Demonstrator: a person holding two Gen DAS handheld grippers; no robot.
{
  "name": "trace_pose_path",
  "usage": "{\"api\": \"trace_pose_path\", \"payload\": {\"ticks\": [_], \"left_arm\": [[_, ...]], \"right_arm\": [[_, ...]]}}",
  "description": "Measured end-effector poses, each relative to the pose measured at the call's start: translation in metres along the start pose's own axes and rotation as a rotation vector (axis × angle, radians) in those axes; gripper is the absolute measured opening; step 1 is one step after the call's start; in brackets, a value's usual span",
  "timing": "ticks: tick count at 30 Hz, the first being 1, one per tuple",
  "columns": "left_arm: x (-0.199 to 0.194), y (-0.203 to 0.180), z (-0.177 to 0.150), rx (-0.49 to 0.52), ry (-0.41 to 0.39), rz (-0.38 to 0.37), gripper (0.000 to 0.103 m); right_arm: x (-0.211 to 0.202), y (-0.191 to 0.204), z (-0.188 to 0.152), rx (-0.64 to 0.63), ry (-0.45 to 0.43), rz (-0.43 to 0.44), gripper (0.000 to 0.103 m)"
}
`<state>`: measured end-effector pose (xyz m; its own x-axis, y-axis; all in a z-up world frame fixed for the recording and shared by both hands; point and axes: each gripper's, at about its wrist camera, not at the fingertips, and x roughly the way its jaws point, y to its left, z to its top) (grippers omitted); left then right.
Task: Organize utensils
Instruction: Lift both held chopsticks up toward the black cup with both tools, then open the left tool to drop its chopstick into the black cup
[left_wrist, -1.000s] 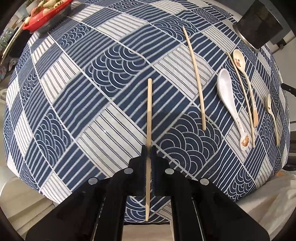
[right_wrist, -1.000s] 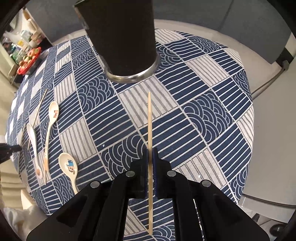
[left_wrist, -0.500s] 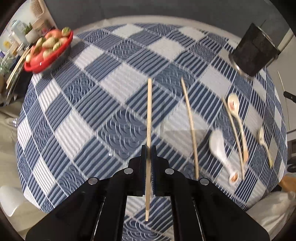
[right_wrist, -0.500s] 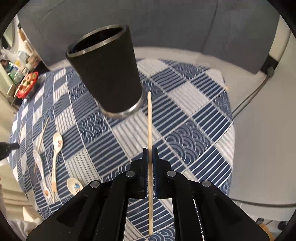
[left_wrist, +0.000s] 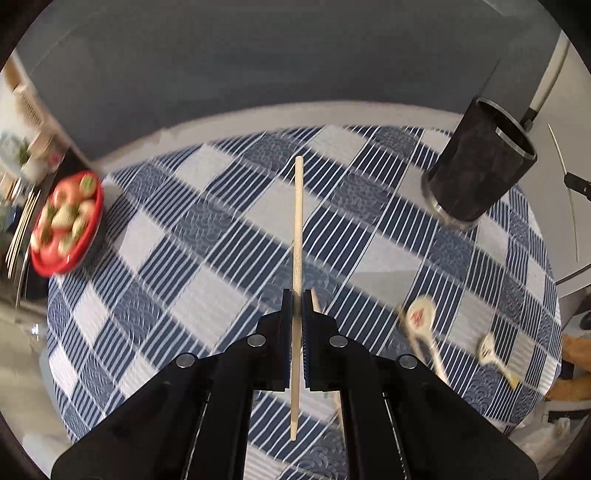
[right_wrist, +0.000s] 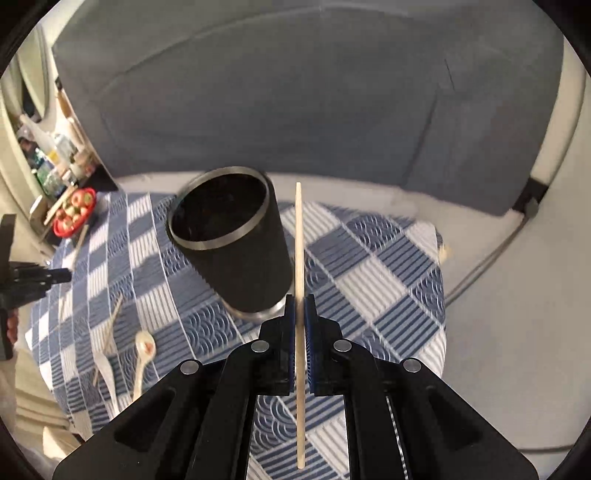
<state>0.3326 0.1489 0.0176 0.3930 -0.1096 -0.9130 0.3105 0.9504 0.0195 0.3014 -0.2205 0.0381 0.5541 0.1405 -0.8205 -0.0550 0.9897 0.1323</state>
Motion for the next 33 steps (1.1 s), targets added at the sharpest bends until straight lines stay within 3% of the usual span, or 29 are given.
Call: {"api": "trace_pose_path", "payload": {"ticks": [7,17,24,33], "left_arm": [[-0.008,-0.025,0.050,-0.001,-0.107,-0.045,0.005],[-0.021,-0.068,0.102,0.048,-0.247,-0.136,0.005],[-0.028,-0.090,0.127,0.069,-0.307,-0.214,0.005],[-0.041,-0.114,0.152,0.104,-0.411,-0.288,0.005]], "right_arm": [[-0.008,-0.001,0.033,-0.002,-0.075,0.065,0.005],[-0.025,-0.010,0.060,0.011,-0.249,0.112,0.005],[-0.025,-0.017,0.070,0.028,-0.370,0.239,0.005],[-0.012,-0.012,0.089,-0.005,-0.430,0.361,0.005]]}}
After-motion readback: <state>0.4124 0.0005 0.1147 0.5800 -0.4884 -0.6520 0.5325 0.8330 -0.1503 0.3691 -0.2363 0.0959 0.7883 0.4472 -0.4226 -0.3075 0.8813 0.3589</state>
